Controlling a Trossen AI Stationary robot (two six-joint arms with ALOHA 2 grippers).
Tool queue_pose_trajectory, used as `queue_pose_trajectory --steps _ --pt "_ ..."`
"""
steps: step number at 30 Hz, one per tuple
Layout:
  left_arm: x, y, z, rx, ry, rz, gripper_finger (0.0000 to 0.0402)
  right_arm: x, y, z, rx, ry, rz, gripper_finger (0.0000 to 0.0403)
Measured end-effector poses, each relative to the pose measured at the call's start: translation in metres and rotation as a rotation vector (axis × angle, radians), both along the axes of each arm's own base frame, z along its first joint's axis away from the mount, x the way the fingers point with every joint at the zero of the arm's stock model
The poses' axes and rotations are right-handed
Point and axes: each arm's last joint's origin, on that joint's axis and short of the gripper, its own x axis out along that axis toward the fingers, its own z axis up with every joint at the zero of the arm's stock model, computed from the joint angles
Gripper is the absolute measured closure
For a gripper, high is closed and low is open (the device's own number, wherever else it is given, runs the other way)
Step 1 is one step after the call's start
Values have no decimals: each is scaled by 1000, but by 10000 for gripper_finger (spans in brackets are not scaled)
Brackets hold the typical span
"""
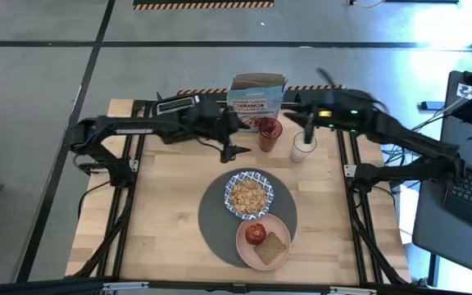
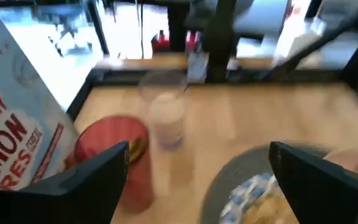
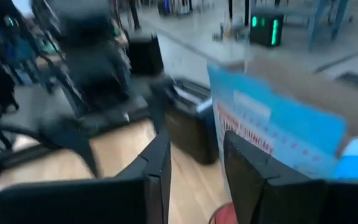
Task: Arrange a breakfast setting
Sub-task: Put the spoon on the gray placemat
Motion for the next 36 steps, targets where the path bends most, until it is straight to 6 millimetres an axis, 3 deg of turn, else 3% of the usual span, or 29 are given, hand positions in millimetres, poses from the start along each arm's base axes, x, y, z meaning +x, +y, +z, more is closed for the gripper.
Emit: queue_pose_trajectory --steps 8,12,15,22,31,36 --pt "53 48 -3 -23 189 -37 69 -48 18 27 -43 -155 -28 308" --pt "67 67 -3 -76 214 -74 97 -57 21 27 -41 -145 -40 308" --pt "75 76 -16 -116 260 -88 116 -59 22 25 -31 -117 -36 309" --pt "90 78 -41 -125 320 -58 135 -57 21 19 -27 -58 -29 309" --pt "98 77 -49 -149 314 -19 137 -57 22 17 -36 -32 7 309" --pt "103 76 -61 -203 331 -20 160 -57 22 14 -25 -2 7 309"
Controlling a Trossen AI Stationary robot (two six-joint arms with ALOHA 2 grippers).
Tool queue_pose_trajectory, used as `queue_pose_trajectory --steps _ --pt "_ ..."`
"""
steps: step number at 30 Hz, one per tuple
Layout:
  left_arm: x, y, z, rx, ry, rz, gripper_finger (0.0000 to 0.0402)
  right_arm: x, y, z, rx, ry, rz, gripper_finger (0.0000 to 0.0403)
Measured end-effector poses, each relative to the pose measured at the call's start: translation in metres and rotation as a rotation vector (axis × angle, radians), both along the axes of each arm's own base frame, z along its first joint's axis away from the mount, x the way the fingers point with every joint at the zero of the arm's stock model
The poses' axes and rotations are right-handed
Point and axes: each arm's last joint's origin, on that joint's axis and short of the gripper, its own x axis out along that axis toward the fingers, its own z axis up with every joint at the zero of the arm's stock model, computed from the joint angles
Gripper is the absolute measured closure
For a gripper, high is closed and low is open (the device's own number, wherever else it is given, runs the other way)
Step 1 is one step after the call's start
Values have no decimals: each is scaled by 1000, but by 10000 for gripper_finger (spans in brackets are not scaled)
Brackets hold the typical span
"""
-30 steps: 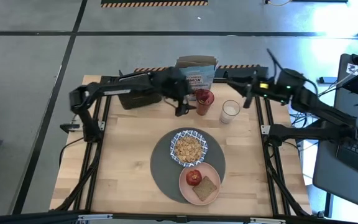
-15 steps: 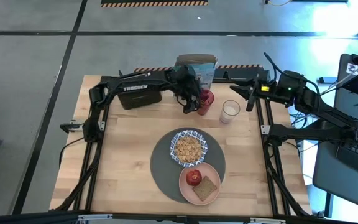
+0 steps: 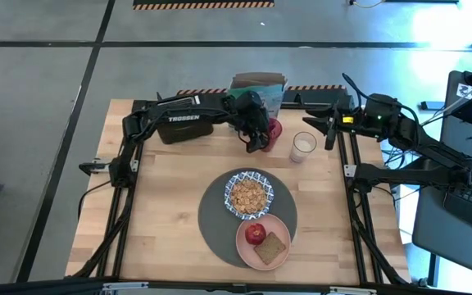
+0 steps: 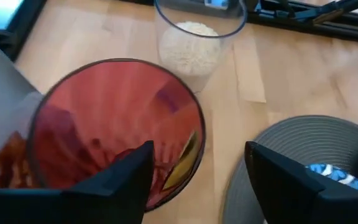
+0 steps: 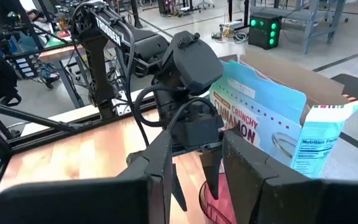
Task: Arrange a breakfast setting
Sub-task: Put the spoon on the gray placemat
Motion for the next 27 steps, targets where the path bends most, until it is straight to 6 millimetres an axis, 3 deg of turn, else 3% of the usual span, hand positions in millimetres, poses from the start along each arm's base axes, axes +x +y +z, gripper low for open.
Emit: queue_pose_trajectory --steps 19,27 --pt "5 -5 4 -52 -45 47 304 -1 1 -6 26 60 9 309" --pt "5 -5 4 -56 -45 64 389 -1 1 -6 30 58 27 309"
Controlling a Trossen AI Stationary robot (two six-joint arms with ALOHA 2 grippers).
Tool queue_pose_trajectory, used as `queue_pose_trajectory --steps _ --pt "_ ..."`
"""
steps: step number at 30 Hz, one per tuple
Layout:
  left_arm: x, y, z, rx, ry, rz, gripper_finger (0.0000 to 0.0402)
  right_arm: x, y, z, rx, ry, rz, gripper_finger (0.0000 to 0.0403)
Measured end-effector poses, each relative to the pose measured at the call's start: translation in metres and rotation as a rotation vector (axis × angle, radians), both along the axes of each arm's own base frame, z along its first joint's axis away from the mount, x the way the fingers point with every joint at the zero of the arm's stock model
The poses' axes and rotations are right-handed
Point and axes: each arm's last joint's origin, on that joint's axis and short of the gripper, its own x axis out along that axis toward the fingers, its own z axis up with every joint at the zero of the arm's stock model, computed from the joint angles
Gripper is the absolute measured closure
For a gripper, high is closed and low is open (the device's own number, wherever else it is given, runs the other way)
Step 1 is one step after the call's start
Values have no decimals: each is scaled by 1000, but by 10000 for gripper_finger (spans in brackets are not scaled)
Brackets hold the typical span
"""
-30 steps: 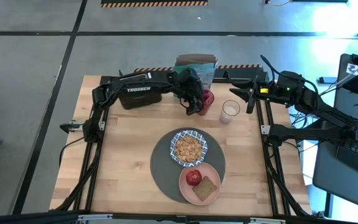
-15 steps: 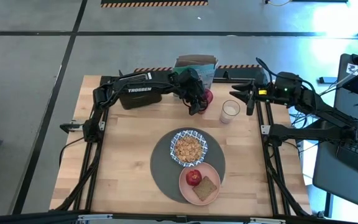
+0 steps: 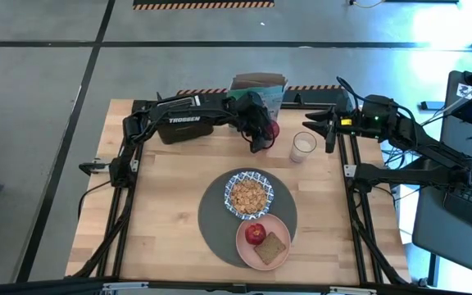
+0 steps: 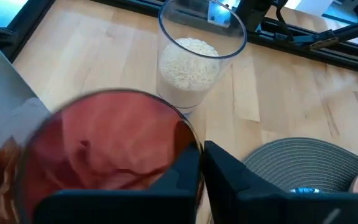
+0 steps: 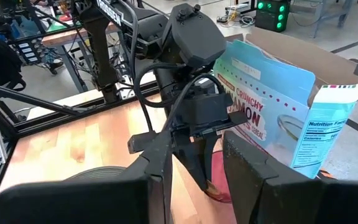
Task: Arrange a breakfast setting
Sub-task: Put the spoon on the gray placemat
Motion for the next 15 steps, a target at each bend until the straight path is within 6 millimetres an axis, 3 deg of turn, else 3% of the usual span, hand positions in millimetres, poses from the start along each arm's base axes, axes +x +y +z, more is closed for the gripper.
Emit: queue_pose_trajectory --steps 9,15 --pt "1 -5 3 18 -6 20 398 0 0 -1 4 4 8 309" --pt "1 -12 17 4 -52 42 399 0 0 -1 6 7 9 309"
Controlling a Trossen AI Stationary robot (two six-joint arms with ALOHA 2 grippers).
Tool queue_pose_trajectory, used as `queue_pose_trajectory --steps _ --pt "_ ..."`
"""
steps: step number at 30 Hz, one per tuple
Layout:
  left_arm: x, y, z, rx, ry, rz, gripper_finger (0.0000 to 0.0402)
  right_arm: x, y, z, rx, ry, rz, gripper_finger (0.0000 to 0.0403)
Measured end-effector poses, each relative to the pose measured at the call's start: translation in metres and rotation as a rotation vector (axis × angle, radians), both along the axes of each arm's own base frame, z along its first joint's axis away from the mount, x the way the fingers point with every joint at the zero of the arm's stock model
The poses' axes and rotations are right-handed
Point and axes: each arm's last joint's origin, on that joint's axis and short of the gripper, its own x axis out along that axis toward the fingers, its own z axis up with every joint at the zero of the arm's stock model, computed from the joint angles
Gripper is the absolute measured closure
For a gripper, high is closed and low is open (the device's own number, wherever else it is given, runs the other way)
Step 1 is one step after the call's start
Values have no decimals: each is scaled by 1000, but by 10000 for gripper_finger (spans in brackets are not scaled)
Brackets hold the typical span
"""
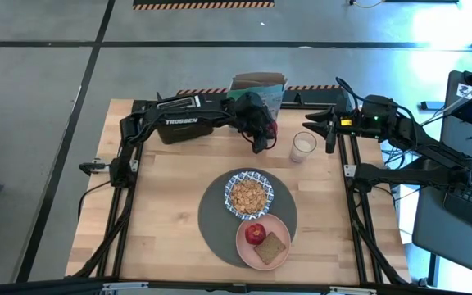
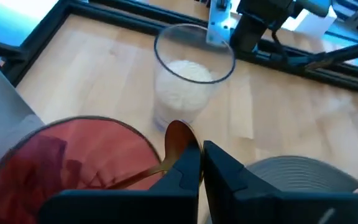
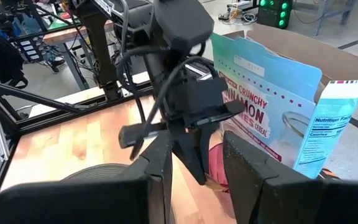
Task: Arrange a breakfast setting
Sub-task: Put the spoon on the gray placemat
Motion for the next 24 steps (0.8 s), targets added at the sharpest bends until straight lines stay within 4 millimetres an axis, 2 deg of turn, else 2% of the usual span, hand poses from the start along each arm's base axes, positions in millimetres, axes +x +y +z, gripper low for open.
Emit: queue_pose_trajectory --steps 6,9,14,19,24 --pt "-1 -7 19 -34 -44 19 400 0 0 -1 4 6 6 309" --pt "-5 -13 35 -52 -70 25 401 0 0 -1 5 6 11 309" --pt "-12 -23 75 -60 -158 40 401 0 1 -2 10 14 17 309" --pt "-31 -38 114 -82 -221 40 401 0 1 -3 12 29 24 309" --pt "-65 -70 144 -77 -177 -45 401 0 1 -3 -6 35 35 309"
